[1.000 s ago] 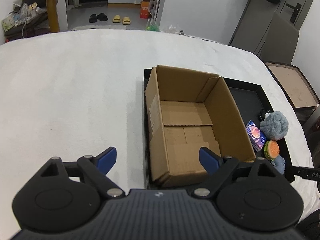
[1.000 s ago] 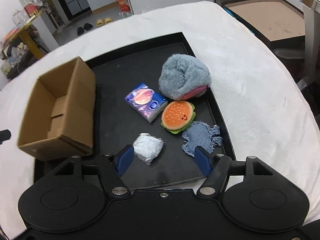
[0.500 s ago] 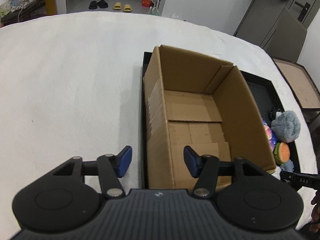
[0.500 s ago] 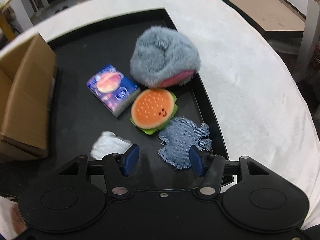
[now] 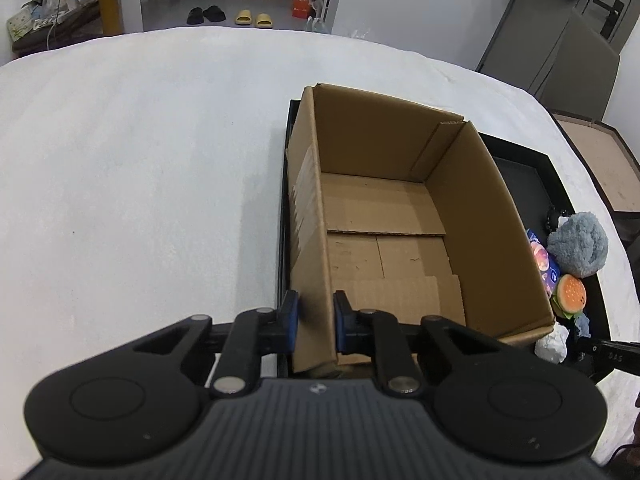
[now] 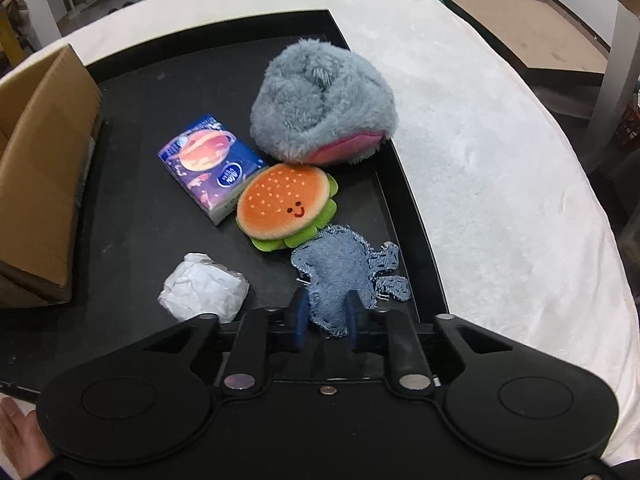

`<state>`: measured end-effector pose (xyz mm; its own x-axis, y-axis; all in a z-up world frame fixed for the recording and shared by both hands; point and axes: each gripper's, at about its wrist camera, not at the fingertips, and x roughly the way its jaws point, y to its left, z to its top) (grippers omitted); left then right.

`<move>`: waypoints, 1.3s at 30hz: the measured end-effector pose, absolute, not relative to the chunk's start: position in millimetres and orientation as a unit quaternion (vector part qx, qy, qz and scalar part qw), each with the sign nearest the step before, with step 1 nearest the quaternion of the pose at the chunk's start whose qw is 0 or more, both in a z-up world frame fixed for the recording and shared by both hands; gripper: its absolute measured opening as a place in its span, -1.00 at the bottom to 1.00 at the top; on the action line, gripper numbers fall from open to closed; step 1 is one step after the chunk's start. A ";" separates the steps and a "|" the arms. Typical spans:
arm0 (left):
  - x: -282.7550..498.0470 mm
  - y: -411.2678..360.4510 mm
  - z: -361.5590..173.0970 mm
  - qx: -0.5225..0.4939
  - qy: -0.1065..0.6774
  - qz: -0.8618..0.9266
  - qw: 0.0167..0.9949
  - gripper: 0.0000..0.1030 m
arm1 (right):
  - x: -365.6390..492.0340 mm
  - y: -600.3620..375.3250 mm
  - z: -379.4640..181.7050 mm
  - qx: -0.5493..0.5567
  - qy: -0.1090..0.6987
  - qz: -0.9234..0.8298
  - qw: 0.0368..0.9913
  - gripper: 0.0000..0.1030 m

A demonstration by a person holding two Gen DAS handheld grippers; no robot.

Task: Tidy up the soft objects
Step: 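Lift the octopus plush with the right gripper and carry it into the cardboard box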

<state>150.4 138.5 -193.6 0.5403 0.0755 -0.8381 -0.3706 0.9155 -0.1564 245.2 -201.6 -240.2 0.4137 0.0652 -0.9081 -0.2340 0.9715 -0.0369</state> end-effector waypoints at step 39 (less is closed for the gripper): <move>148.5 149.4 -185.6 -0.172 0.447 0.103 0.872 -0.72 | 199.6 -109.2 -131.2 -0.063 0.404 0.208 0.888 -0.88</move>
<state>148.5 149.4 -185.6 0.5784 0.0247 -0.8154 -0.3331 0.9196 -0.2084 199.6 -109.2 -131.2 0.5868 0.3189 -0.7443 -0.4212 0.9052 0.0558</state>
